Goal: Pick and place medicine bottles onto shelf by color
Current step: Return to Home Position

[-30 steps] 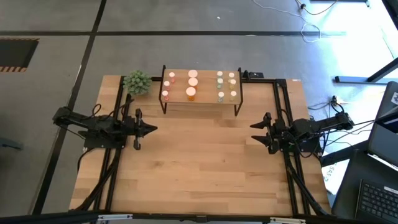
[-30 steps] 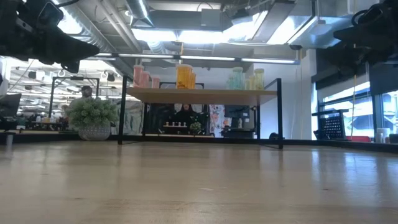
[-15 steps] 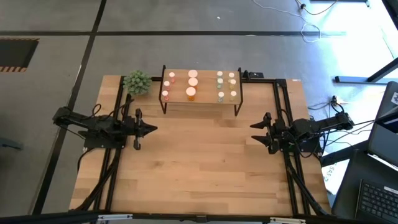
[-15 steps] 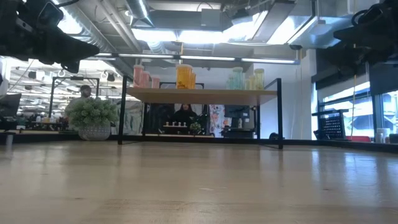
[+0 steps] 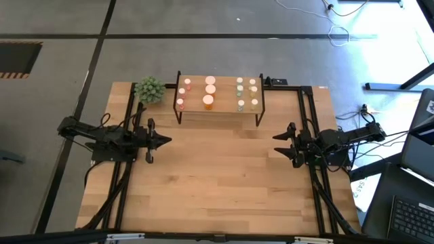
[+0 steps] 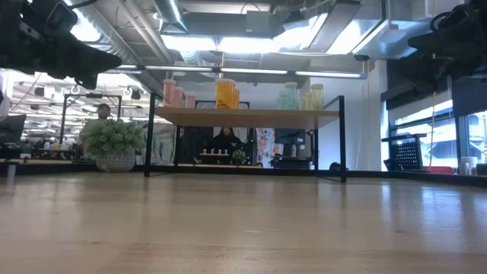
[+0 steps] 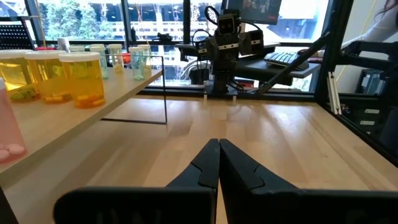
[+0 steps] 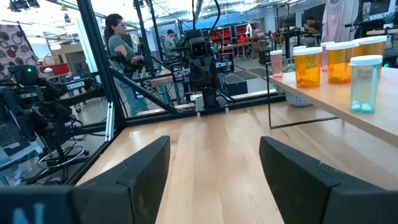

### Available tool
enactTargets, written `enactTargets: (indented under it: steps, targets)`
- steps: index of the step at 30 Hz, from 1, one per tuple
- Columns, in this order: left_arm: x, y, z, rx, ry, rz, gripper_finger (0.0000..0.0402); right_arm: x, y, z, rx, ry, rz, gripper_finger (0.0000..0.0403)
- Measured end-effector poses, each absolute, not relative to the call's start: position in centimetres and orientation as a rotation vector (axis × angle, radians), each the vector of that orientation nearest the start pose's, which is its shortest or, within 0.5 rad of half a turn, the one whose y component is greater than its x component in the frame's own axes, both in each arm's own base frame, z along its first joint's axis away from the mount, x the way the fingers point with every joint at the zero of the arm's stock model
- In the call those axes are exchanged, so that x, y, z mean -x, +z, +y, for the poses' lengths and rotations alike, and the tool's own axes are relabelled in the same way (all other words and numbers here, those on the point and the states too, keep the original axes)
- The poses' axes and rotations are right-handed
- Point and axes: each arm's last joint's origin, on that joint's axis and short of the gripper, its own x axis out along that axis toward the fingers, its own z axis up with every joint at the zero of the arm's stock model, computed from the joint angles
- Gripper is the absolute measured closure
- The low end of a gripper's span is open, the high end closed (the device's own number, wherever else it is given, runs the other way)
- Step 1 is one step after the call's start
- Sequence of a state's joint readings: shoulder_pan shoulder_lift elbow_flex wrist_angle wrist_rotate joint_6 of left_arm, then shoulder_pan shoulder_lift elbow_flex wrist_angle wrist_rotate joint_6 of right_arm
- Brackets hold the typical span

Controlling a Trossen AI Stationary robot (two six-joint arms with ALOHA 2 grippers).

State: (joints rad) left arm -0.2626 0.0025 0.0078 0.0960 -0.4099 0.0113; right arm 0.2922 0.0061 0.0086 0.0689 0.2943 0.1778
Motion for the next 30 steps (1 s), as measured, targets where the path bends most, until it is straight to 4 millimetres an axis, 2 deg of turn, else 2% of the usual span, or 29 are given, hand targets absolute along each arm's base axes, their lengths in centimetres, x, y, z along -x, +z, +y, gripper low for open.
enactTargets:
  steps: [30]
  targets:
    - [-9.42,17.5,-1.34,0.022,0.148,-0.095,0.039,-9.44,17.27,1.96,-0.199,0.004,-0.069,0.0153]
